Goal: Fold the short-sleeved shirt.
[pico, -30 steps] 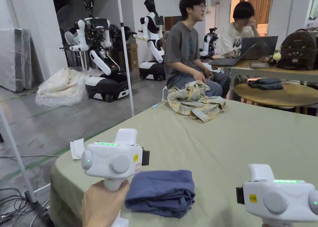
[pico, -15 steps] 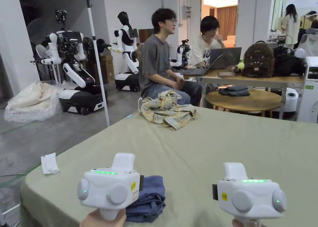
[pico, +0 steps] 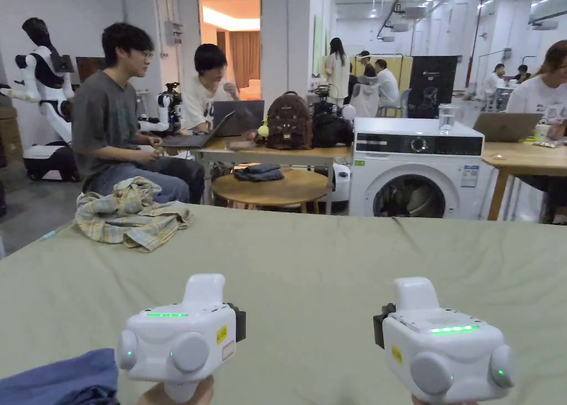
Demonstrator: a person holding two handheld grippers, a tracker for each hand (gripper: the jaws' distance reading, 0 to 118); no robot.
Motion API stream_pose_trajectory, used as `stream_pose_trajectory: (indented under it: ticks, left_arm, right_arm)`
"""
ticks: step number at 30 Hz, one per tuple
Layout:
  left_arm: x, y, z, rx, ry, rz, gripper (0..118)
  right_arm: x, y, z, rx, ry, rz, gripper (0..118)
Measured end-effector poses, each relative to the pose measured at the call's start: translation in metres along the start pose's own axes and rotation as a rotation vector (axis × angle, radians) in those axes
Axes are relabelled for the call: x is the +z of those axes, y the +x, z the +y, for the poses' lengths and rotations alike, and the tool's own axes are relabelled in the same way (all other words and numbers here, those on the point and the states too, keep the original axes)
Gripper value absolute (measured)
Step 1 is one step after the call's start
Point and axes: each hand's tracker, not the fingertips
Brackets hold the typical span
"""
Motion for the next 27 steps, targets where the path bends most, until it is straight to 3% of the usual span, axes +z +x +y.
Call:
stream_pose_trajectory:
  ticks: [2, 5, 9, 12, 13, 14, 15, 16, 17, 19, 23, 27]
  left_arm:
    - [-0.002, 0.015, 0.007, 0.025, 0.041, -0.042, 0]
    - [-0.008, 0.035, 0.015, -0.068, 0.054, -0.023, 0]
    - [-0.001, 0.047, 0.024, -0.057, 0.080, -0.045, 0]
    - [0.005, 0.052, 0.033, -0.130, 0.153, 0.019, 0]
    - [0.007, 0.052, 0.036, -0.135, 0.171, 0.040, 0]
    - [0.007, 0.051, 0.038, -0.130, 0.173, 0.046, 0]
    - [0.010, 0.048, 0.041, -0.118, 0.193, 0.041, 13]
    - [0.013, 0.045, 0.042, -0.106, 0.224, 0.021, 39]
    - [0.015, 0.042, 0.043, -0.106, 0.230, 0.020, 57]
    - [0.018, 0.039, 0.044, -0.125, 0.254, 0.045, 82]
    - [0.028, 0.033, 0.038, -0.173, 0.321, 0.018, 85]
    - [0.036, 0.028, 0.037, -0.170, 0.357, 0.022, 91]
  right_arm:
    - [0.010, 0.027, 0.002, -0.037, 0.009, -0.044, 0]
    - [0.020, 0.051, 0.005, -0.061, 0.036, -0.092, 0]
    - [0.023, 0.060, 0.004, -0.035, 0.045, -0.115, 0]
    - [0.029, 0.060, 0.004, -0.027, 0.091, -0.125, 0]
    - [0.030, 0.058, 0.004, -0.023, 0.104, -0.127, 1]
    - [0.032, 0.058, 0.005, -0.021, 0.123, -0.121, 12]
    - [0.034, 0.058, 0.006, -0.019, 0.146, -0.095, 28]
    - [0.030, 0.061, 0.007, -0.024, 0.147, -0.077, 52]
    - [0.029, 0.061, 0.008, -0.024, 0.147, -0.081, 65]
    - [0.028, 0.056, 0.010, -0.005, 0.187, -0.111, 77]
    - [0.023, 0.057, 0.009, 0.001, 0.232, -0.130, 86]
    - [0.028, 0.053, 0.011, -0.041, 0.264, -0.096, 86]
